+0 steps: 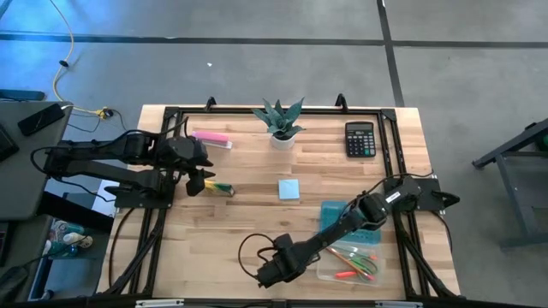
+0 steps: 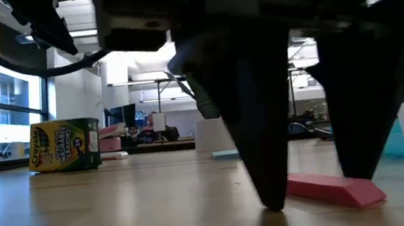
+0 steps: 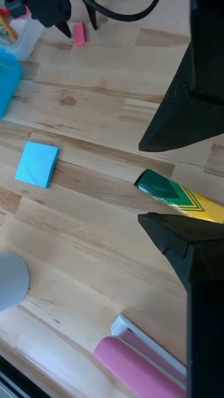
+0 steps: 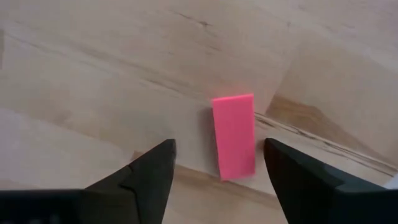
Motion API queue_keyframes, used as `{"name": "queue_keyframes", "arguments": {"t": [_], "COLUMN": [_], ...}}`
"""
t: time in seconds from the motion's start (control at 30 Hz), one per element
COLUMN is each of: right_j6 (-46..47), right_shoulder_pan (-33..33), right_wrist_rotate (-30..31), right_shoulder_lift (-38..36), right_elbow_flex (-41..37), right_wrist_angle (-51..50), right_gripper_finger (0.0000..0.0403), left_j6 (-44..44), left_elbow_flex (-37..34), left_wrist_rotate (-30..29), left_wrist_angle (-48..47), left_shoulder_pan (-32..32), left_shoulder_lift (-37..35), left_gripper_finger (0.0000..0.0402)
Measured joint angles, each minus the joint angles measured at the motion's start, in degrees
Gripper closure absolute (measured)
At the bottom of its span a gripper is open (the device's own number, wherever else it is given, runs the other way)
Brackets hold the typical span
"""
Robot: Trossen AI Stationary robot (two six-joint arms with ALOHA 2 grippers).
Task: Pack school essentials
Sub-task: Put the pink eraser into the blue supply box
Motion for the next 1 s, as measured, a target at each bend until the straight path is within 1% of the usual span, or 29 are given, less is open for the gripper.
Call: {"name": "queue_keyframes", "arguments": {"t": [0.1, 0.2, 0.4, 0.57, 0.67, 0.77, 0.9, 1.0], "right_j6": [0.0, 0.0, 0.0, 0.0, -1.07, -2.0, -2.55, -2.28], "right_shoulder_pan": [-0.21, -0.34, -0.71, -0.63, -0.57, -0.57, -0.51, -0.1], "right_wrist_rotate": [-1.1, -2.04, -3.87, -3.97, -3.95, -3.95, -3.89, -2.32], "right_shoulder_lift": [0.65, 1.06, 1.24, 1.28, 1.26, 1.26, 0.88, 0.01], "right_elbow_flex": [0.23, 0.22, 0.16, 0.08, 0.08, 0.08, 0.01, -0.1], "right_wrist_angle": [0.61, 0.95, 1.25, 1.03, 1.32, 1.73, 1.96, 2.16], "right_gripper_finger": [0.0178, 0.0205, 0.027, 0.0329, 0.0355, 0.0365, 0.0362, 0.0361], "left_j6": [0.15, 0.18, 1.22, 1.22, 1.22, 1.22, 1.22, 1.22], "left_elbow_flex": [0.0, 0.0, 0.0, 0.0, 0.0, 0.0, 0.0, 0.0], "left_wrist_rotate": [0.0, 0.0, 0.01, 0.02, 0.02, 0.02, 0.04, 0.04], "left_wrist_angle": [0.03, 0.02, 0.02, 0.02, 0.03, 0.02, 0.02, 0.02], "left_shoulder_pan": [-0.02, -0.01, -0.02, -0.02, -0.02, -0.02, -0.02, -0.02], "left_shoulder_lift": [0.0, 0.0, 0.0, -0.02, -0.02, -0.02, -0.02, -0.02], "left_gripper_finger": [0.0241, 0.0241, 0.0241, 0.0241, 0.0241, 0.0241, 0.0241, 0.0241]}}
